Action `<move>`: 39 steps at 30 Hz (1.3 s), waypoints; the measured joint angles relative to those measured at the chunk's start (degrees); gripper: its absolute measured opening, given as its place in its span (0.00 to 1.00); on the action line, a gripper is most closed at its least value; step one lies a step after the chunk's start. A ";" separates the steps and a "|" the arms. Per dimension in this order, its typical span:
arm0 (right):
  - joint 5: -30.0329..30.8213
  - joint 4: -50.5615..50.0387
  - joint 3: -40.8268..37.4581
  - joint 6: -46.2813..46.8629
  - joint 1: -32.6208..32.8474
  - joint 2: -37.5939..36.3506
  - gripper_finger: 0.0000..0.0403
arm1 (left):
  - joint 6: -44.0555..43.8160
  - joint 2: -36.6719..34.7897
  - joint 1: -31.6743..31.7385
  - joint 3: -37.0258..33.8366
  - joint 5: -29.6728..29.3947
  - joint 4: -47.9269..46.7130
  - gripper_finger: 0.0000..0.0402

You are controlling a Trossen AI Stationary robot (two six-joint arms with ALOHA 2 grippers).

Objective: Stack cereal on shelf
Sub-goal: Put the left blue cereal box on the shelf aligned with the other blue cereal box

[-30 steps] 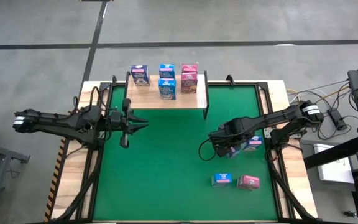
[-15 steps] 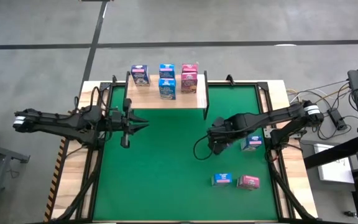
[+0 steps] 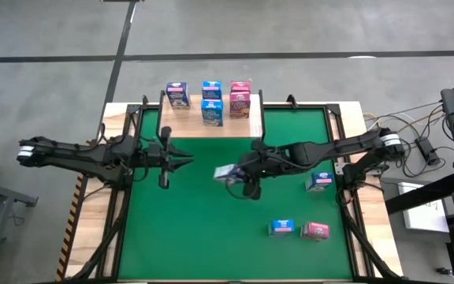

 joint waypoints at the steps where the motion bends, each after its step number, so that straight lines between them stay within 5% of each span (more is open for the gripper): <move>1: 0.01 1.81 0.13 -2.27 -0.30 0.46 0.41 | 0.28 0.39 0.00 0.01 0.00 0.33 0.09; 7: 0.33 6.01 0.19 -14.25 -1.73 3.28 0.41 | 0.39 3.11 0.00 0.04 0.02 1.02 0.15; 15: 0.02 11.44 0.18 -24.12 -1.67 7.43 0.39 | -1.89 8.33 0.00 0.04 0.02 1.02 0.38; 32: 0.05 14.07 0.18 -25.62 -2.45 7.72 0.37 | -9.24 19.82 0.00 0.35 0.99 0.65 0.66; 39: 0.07 14.76 0.18 -26.33 -2.72 7.72 0.37 | -9.37 24.31 -0.02 0.41 -5.59 4.01 0.70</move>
